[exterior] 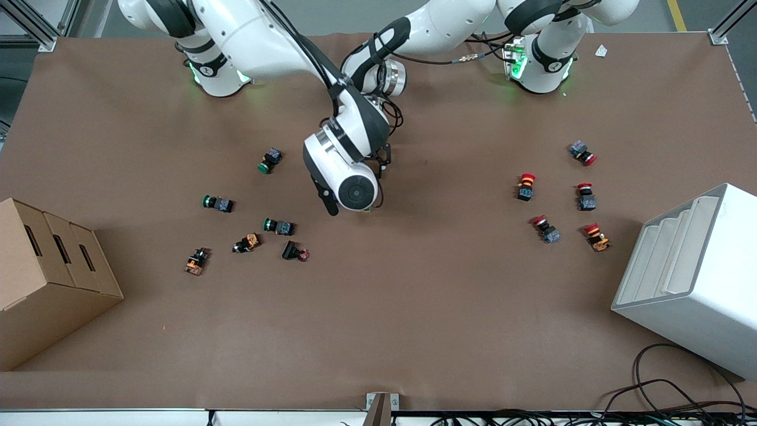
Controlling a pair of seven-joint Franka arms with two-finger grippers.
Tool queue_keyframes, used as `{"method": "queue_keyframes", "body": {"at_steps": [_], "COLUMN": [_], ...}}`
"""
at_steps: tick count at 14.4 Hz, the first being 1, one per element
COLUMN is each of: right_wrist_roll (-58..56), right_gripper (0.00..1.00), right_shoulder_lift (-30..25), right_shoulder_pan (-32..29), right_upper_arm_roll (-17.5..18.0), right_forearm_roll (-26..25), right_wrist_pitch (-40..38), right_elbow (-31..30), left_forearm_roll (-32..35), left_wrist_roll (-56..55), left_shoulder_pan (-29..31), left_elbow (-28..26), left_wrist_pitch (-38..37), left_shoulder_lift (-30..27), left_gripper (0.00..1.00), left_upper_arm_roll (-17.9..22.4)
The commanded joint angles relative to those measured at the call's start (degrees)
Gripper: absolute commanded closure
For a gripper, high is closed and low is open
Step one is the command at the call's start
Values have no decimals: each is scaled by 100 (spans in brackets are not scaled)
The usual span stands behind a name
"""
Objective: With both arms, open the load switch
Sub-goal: 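Lift the right gripper off the handle and draw it back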
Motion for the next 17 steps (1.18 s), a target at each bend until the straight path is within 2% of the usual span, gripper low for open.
{"method": "queue_keyframes", "body": {"at_steps": [1,2,5,9,12,14,17], "right_wrist_roll": [-1003,-1512,-3462,-6125,-8157,-9115,-9901], "right_gripper": [0,0,0,0,0,0,0], "right_shoulder_lift": [-609,-724,-997,-1383,-1683,-1823,-1850], "right_shoulder_pan": [-266,-397,-1222,-2268,-3041,-3629,-4176], "right_upper_arm_roll": [31,5,14,5,14,14,5], "right_forearm_roll": [-879,-1083,-1146,-1199,-1550,-1542,-1551], "right_wrist_pitch": [-235,-261,-349,-270,-270,-279,-331], "right_elbow": [-60,-95,-131,-166,-122,-105,254], "left_forearm_roll": [-114,-350,-1623,-2617,-3706,-4461,-5648], "left_wrist_roll": [62,80,587,1264,2353,3099,4470], "left_shoulder_pan": [-43,-43,-17,150,527,904,1660], "left_elbow": [33,59,401,1174,1728,1922,1958], "left_wrist_pitch": [21,21,21,21,21,21,21], "left_shoulder_lift": [19,-103,-455,-701,-1017,-1394,-2097], "left_gripper": [1,1,1,1,1,1,0], "left_upper_arm_roll": [17,-17,-149,-150,-150,-167,-150]}}
